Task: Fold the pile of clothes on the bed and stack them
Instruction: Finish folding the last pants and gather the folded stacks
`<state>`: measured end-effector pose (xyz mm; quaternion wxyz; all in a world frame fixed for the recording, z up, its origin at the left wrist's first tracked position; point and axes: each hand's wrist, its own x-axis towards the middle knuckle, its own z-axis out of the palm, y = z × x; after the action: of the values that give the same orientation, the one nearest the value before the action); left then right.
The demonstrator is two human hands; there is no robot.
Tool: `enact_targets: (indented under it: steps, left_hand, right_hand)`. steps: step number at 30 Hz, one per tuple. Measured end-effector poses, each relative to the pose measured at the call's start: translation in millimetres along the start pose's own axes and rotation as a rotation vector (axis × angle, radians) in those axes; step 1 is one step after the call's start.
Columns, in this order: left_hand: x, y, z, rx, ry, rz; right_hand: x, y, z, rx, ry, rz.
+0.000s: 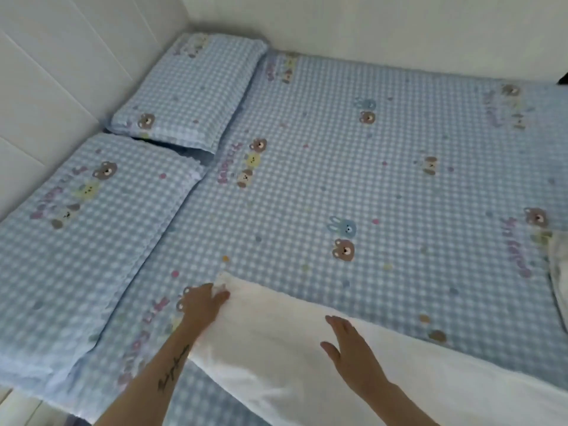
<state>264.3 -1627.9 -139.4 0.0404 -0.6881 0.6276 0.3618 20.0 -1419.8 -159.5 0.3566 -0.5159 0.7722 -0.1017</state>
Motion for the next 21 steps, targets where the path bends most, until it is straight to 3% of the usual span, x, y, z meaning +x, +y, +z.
enact_targets:
  steps: [6,8,10,12,14,16,21]
  left_hand:
    - [102.9,-19.9,-8.4,-0.023,0.073,0.070]
    - [118.8,-21.8,-14.8,0.201,0.201,0.121]
    - [104.8,-27.8,2.9,0.437,0.282,0.378]
    - [62.7,-42.3,41.8,0.536,0.148,0.798]
    - [16.1,-63.1,80.1,0.684,-0.105,1.141]
    - [-10.4,-81.5,108.3,0.704,-0.319,1.261]
    - [-30.2,-80.9,140.2,0.725,-0.495,1.330]
  right_hand:
    - [-8.1,-10.1,76.0,-0.062,-0.093,-0.011]
    - [-8.9,-13.2,86.9,-0.139,-0.095,-0.029]
    - [-12.2,-17.4,91.9,-0.220,-0.160,-0.029]
    - [-15.5,-16.1,100.2,-0.275,-0.211,-0.029]
    - [-19.7,-9.1,111.5,-0.260,-0.234,-0.034]
    - [-26.1,-3.6,119.8,-0.228,-0.192,-0.018]
    - [-52.0,9.7,129.0,-0.219,-0.182,-0.045]
